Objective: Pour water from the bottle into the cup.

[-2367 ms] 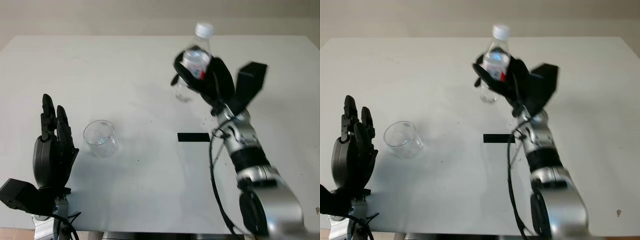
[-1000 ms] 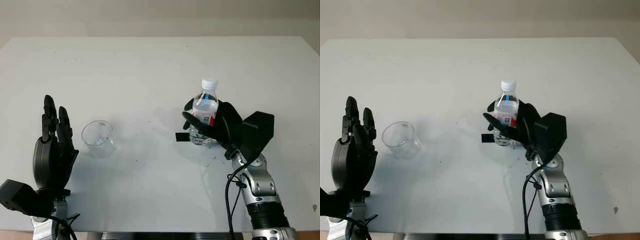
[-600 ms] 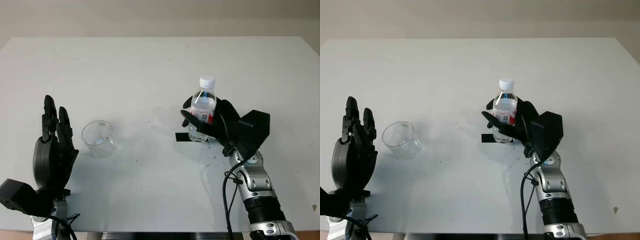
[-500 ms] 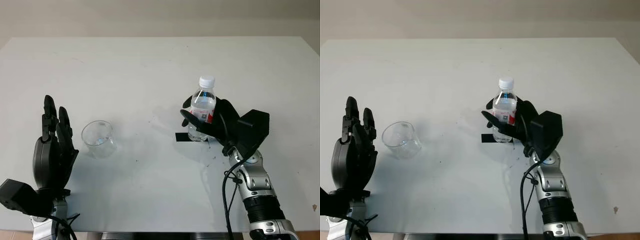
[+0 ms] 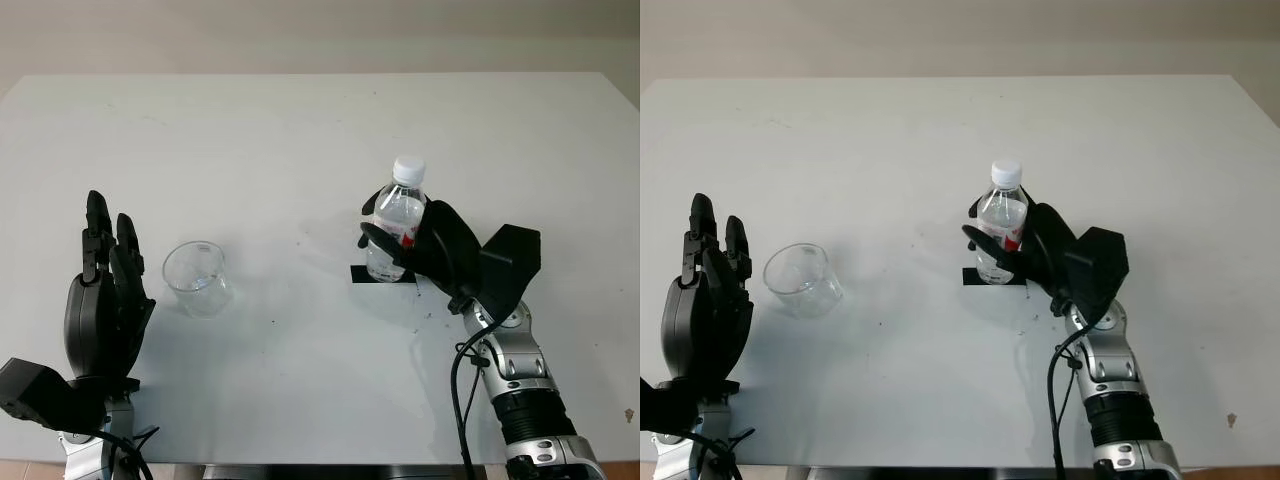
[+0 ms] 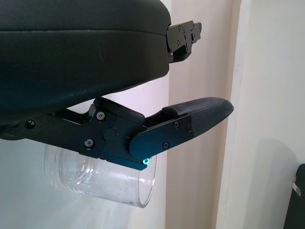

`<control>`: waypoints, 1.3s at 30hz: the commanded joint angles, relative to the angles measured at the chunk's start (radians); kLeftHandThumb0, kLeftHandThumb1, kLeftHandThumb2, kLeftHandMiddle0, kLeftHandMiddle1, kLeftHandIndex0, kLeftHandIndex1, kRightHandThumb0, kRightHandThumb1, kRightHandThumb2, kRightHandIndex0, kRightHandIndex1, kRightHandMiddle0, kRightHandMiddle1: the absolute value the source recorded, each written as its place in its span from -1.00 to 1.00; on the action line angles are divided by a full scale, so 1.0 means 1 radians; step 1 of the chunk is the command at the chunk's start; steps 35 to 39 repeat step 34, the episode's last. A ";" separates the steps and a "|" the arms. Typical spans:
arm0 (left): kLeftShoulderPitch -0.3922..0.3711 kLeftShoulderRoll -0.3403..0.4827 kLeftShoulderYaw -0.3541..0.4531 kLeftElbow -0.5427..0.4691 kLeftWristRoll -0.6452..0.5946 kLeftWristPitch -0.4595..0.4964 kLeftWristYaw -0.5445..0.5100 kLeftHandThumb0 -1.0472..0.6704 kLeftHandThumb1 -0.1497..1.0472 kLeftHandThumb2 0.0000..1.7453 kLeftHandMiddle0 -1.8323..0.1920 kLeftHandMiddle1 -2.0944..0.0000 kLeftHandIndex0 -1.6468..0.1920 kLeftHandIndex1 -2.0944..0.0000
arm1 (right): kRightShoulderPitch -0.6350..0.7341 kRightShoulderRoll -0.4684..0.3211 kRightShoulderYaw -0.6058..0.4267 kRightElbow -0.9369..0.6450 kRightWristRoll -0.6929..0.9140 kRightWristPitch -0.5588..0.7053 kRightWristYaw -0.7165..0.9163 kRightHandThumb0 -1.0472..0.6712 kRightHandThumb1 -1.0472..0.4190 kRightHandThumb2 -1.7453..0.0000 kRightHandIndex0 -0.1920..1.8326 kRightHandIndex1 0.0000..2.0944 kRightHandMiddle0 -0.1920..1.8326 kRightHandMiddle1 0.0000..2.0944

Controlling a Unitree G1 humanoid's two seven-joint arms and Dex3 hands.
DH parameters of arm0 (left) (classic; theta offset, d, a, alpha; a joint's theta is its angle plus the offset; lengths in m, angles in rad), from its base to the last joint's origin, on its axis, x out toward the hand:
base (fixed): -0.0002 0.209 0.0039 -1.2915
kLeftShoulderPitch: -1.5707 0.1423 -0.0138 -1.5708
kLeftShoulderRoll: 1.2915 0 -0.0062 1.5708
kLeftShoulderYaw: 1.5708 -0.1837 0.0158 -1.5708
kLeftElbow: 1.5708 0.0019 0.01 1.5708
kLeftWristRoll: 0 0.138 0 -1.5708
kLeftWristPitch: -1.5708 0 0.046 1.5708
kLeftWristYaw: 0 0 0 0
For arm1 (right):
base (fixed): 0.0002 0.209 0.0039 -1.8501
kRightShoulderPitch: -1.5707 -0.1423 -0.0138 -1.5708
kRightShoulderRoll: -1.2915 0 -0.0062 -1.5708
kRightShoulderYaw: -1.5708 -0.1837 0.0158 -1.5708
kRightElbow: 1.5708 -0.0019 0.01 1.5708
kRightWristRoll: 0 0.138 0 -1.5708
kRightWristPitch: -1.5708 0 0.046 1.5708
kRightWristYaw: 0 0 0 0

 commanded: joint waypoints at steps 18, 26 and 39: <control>0.016 -0.011 0.003 0.057 -0.010 0.006 -0.013 -0.59 1.00 -0.14 1.00 1.00 1.00 1.00 | 0.039 -0.074 0.008 0.086 -0.074 -0.196 -0.021 -0.81 -0.90 0.95 -1.00 -1.00 -1.00 -1.00; -0.009 -0.006 0.002 0.080 0.007 -0.012 -0.010 -0.59 1.00 -0.12 1.00 1.00 1.00 1.00 | -0.015 -0.062 -0.040 0.257 -0.078 -0.209 -0.140 -0.87 -0.89 0.94 -1.00 -1.00 -1.00 -1.00; -0.021 0.003 0.004 0.081 0.013 -0.008 -0.007 -0.59 1.00 -0.11 1.00 1.00 1.00 1.00 | -0.062 -0.067 -0.027 0.426 -0.112 -0.300 -0.140 -0.90 -0.95 0.92 -1.00 -1.00 -1.00 -1.00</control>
